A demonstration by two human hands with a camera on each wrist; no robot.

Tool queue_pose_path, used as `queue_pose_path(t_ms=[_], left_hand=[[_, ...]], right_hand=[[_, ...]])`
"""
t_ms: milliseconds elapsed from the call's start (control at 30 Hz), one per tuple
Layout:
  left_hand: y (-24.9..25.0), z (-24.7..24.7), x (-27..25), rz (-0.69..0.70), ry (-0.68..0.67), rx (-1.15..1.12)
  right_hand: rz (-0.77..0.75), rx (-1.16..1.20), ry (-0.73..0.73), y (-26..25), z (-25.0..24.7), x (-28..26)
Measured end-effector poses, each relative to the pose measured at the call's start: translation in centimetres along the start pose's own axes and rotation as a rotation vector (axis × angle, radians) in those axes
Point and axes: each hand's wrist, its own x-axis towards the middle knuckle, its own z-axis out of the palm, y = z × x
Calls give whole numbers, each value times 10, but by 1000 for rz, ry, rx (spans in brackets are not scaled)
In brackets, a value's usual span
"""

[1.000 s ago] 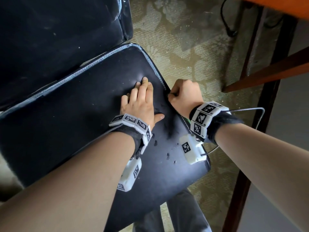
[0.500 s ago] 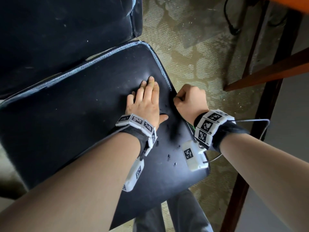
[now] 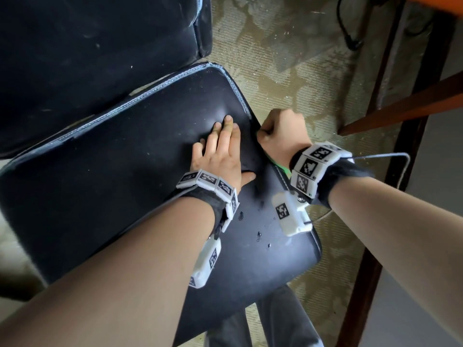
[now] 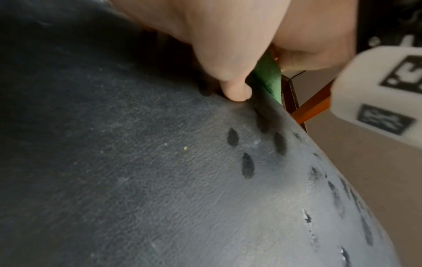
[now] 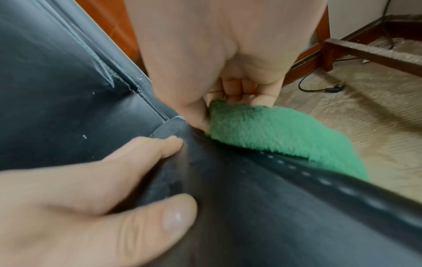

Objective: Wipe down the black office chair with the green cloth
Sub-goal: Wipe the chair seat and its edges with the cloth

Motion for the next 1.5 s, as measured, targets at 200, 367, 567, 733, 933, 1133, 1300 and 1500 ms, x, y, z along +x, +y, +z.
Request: queue_pose_path(t_ms=[200, 367, 567, 733, 933, 1133, 1300, 1500], left_hand=[[1, 2, -2, -3, 7, -6], [2, 4, -3, 5, 7, 2], [0, 5, -1, 21, -7, -3], [-2, 5, -1, 14, 22, -3], [-2, 3, -2, 33, 16, -11], [-4, 4, -3, 46, 21, 4], [-4, 3, -3, 54, 24, -3], [-7, 2, -3, 48, 31, -9]], right_hand=[[23, -18, -17, 21, 2, -29], [32, -3, 48, 8, 8, -20], [23, 18, 113, -22, 15, 21], [-19, -29, 93, -29, 8, 37], [-10, -52, 5, -6, 0, 6], [21, -43, 25, 7, 7, -17], [0, -29, 90, -14, 8, -2], [-33, -33, 116, -45, 12, 45]])
